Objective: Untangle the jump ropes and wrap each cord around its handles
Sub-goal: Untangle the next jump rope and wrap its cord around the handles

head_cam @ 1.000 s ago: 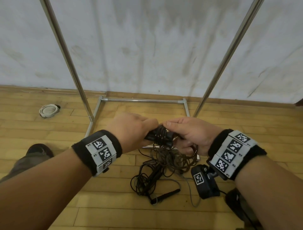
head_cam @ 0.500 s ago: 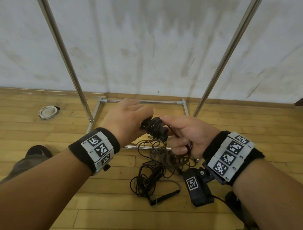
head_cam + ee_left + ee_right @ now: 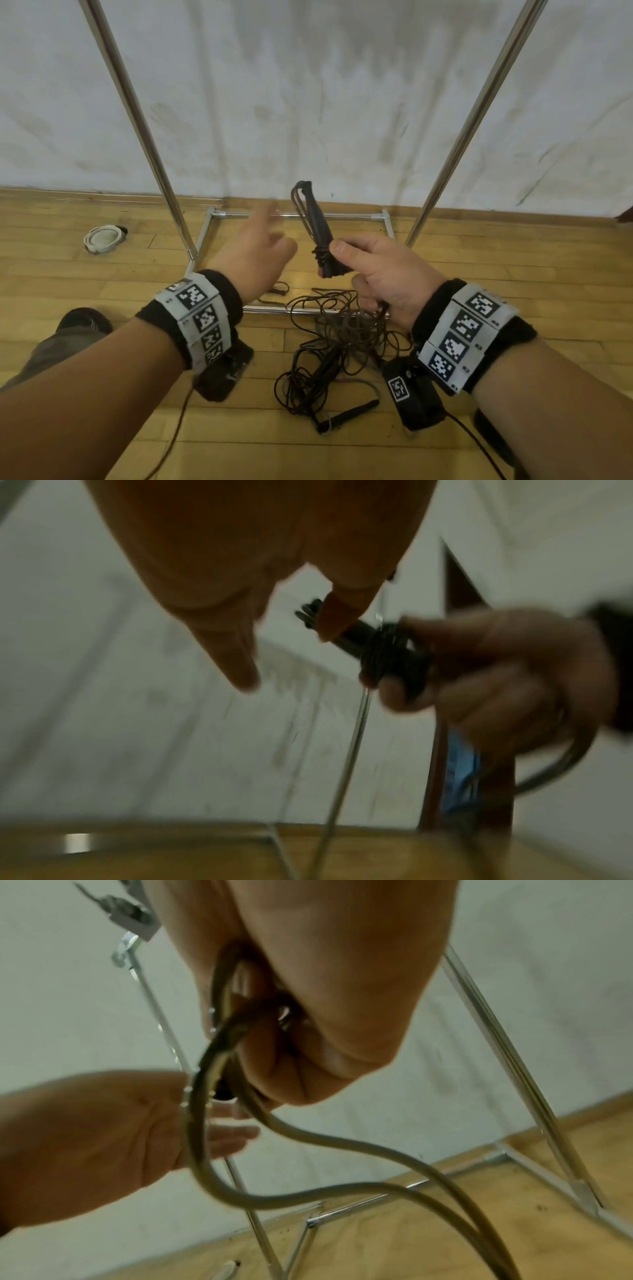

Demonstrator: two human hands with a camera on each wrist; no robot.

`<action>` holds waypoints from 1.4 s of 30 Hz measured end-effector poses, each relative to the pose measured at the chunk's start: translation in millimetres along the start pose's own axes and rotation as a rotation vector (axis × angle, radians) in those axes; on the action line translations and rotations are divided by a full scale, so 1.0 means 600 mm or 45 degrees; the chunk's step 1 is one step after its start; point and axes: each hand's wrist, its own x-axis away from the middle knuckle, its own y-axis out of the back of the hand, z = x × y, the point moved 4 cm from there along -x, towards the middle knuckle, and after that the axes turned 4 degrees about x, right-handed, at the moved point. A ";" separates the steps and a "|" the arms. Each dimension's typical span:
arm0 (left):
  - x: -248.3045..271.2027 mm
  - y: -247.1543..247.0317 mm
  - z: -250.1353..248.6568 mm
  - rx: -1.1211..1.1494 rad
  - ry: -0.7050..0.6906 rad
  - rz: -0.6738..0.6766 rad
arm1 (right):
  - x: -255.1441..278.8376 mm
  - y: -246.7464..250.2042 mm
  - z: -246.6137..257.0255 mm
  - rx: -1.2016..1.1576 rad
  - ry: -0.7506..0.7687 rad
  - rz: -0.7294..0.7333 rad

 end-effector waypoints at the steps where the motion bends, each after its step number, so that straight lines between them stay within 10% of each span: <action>1: 0.006 -0.014 0.007 0.325 0.178 0.142 | -0.001 0.002 0.001 0.143 0.026 -0.080; 6: 0.038 -0.079 0.008 1.070 0.464 0.357 | 0.002 -0.042 0.007 0.753 0.229 -0.150; 19: 0.012 -0.040 0.011 0.841 0.339 0.502 | 0.014 -0.016 0.048 1.328 0.395 0.033; 33: 0.021 -0.019 -0.021 1.050 0.172 0.837 | 0.010 0.061 0.027 0.590 0.222 0.341; 37: 0.047 -0.029 -0.033 0.680 0.159 1.076 | 0.003 0.070 0.009 0.741 0.138 0.384; 42: 0.085 -0.105 -0.011 -0.616 0.146 1.229 | 0.002 0.036 -0.015 1.219 -0.026 0.450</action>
